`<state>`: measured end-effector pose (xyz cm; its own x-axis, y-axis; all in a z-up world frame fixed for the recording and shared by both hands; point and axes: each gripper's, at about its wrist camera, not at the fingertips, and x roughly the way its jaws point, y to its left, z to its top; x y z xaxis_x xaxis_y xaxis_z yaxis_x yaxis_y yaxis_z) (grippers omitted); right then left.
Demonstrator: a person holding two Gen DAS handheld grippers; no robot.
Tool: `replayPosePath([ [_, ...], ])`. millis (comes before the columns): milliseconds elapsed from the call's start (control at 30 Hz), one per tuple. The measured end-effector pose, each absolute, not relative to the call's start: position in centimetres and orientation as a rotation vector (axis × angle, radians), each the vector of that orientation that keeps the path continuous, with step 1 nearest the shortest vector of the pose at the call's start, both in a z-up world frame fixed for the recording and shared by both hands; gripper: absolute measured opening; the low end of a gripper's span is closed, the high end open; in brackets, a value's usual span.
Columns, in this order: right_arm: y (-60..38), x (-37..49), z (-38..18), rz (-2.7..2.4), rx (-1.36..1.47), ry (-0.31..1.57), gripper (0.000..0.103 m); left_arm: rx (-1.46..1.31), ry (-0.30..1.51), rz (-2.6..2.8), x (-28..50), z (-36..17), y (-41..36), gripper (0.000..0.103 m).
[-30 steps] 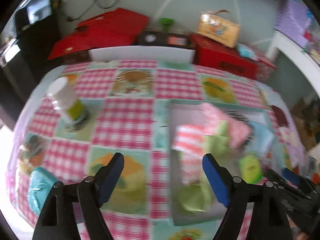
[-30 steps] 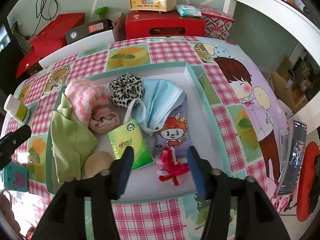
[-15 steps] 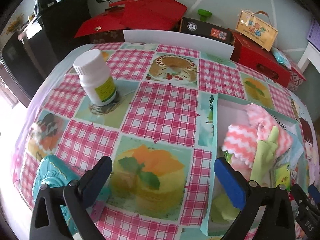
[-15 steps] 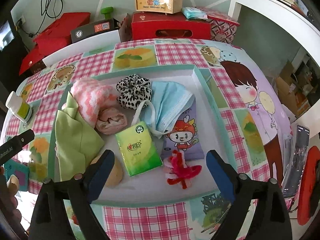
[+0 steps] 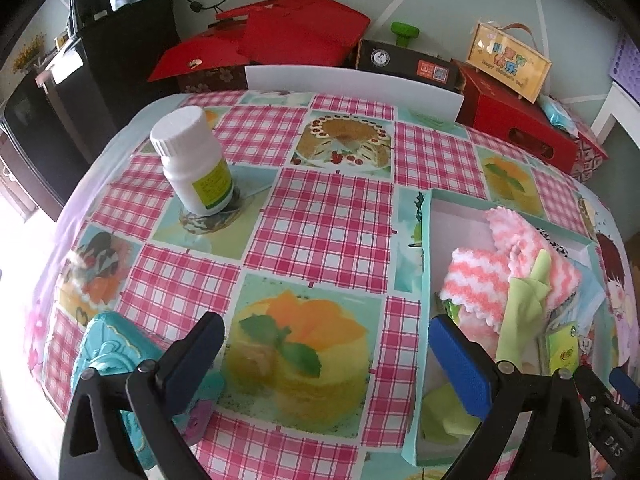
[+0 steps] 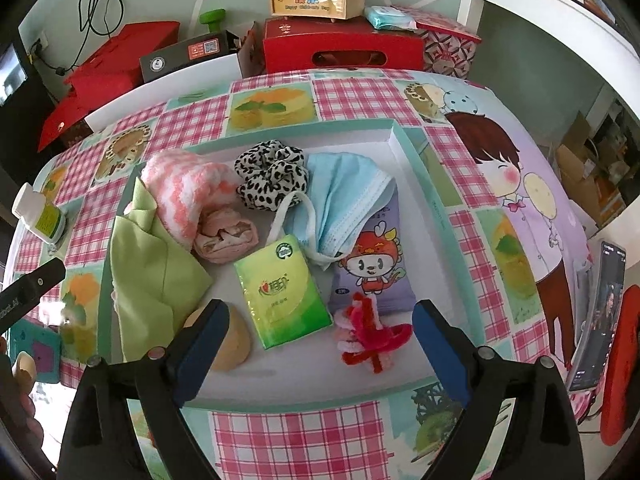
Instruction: Organize soft objects
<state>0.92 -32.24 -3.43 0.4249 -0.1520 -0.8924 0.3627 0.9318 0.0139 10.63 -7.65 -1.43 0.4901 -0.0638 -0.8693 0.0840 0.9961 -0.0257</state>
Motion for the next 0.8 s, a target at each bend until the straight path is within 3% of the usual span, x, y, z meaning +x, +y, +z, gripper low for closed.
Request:
replayPosePath([
  [800,-28.4,-4.7,-3.2,-0.3,0.14,1.127,0.093,0.029,1.021,-0.141,2.0,1.2,-4.0,0.103],
])
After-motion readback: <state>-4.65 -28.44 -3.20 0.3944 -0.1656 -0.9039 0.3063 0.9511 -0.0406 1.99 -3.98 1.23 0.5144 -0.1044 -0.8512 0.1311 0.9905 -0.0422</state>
